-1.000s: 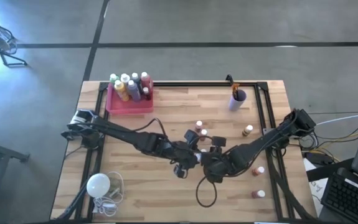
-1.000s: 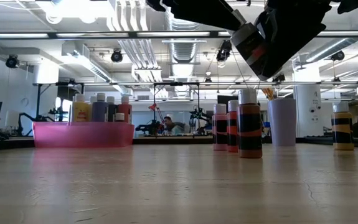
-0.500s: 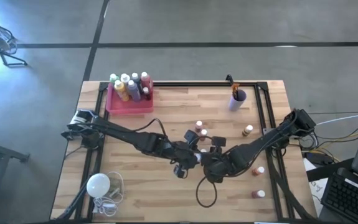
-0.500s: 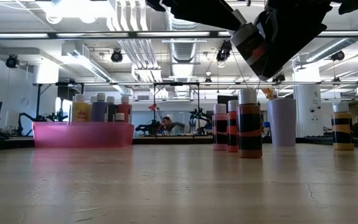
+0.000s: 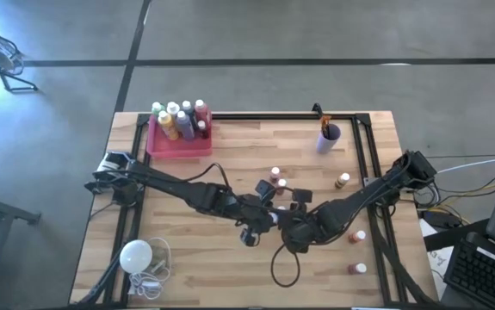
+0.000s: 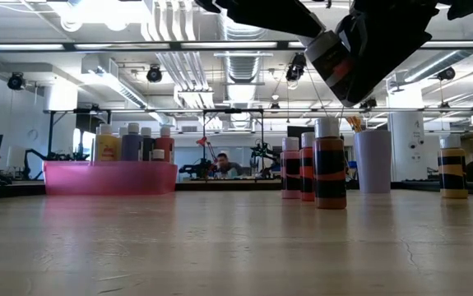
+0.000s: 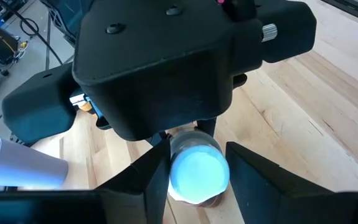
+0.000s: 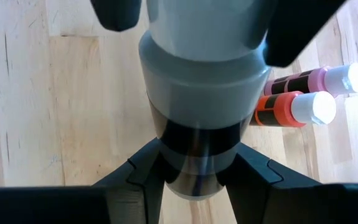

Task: Pick & Place Paint Supplies
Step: Put the small white paint bottle into the pink bin

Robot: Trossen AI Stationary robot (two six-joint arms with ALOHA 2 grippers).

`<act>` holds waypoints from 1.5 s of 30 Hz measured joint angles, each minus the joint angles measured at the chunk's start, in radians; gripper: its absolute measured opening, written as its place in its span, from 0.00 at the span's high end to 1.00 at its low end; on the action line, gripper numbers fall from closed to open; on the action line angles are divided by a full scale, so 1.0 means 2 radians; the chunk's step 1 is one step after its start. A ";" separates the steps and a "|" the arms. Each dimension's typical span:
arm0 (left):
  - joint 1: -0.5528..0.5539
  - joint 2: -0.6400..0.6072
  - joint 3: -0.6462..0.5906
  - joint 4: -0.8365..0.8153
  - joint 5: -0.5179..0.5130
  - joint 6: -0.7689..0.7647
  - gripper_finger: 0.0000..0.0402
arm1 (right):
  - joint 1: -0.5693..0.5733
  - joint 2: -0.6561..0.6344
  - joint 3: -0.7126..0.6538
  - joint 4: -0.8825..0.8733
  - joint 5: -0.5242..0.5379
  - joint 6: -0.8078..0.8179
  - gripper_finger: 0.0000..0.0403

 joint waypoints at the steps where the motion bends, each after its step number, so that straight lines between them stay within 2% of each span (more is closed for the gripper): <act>1: 0.000 0.000 0.000 0.000 0.000 0.000 0.61 | 0.000 0.000 0.000 0.000 0.000 0.000 0.67; 24: 0.002 0.002 -0.001 -0.003 0.005 -0.004 0.63 | 0.000 0.000 0.000 0.000 0.000 0.000 0.67; 34: 0.004 0.005 -0.001 0.002 0.010 -0.002 0.68 | 0.000 0.001 -0.001 0.000 -0.008 0.001 0.67; 39: 0.003 0.006 -0.001 0.000 0.010 -0.001 0.68 | 0.000 0.001 -0.001 0.004 -0.024 0.002 0.61; 45: 0.003 0.006 0.003 -0.021 0.010 -0.001 0.68 | 0.000 0.000 0.000 0.007 -0.026 0.007 0.50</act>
